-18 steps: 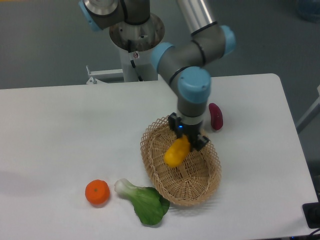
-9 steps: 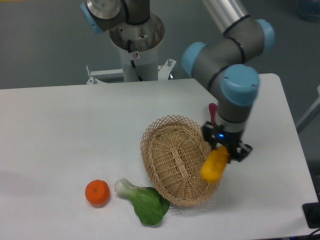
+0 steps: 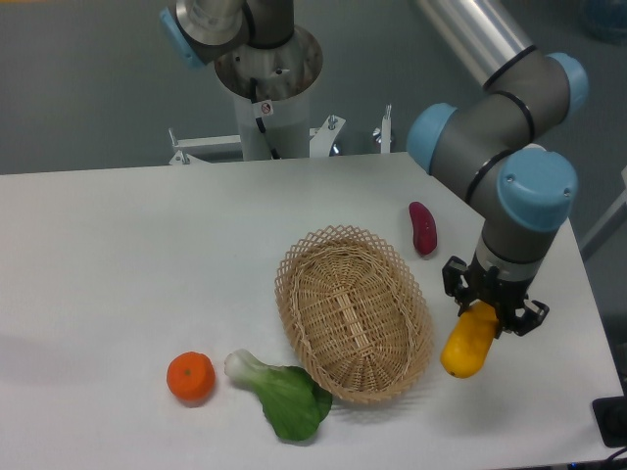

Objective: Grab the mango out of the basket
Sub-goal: 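Lift the mango out of the basket and carry it beside the basket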

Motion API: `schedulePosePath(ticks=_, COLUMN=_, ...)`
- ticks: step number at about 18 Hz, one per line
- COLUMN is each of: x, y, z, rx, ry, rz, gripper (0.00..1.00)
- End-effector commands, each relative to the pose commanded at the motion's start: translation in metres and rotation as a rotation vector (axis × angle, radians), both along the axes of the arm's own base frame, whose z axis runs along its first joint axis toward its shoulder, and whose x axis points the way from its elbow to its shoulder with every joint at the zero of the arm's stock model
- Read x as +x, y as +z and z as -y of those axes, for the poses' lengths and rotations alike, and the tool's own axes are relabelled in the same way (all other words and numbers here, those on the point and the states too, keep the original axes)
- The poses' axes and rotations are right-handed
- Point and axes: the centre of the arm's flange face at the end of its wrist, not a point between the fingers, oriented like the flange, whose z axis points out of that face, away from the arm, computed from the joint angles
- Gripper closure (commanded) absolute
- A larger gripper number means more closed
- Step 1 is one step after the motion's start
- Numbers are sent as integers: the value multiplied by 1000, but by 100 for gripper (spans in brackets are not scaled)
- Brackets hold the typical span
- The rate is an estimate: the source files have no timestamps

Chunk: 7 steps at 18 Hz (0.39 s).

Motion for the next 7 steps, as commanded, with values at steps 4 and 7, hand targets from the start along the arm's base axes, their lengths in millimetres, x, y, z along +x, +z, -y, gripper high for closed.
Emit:
schedulePosePath(ticks=4, x=-1, y=-2, z=0, rx=-3, ry=3, rz=2, gripper=61)
schedulePosePath(ticks=7, x=2, y=-3, z=-1, rx=-4, ry=-1, rz=1, gripper=61)
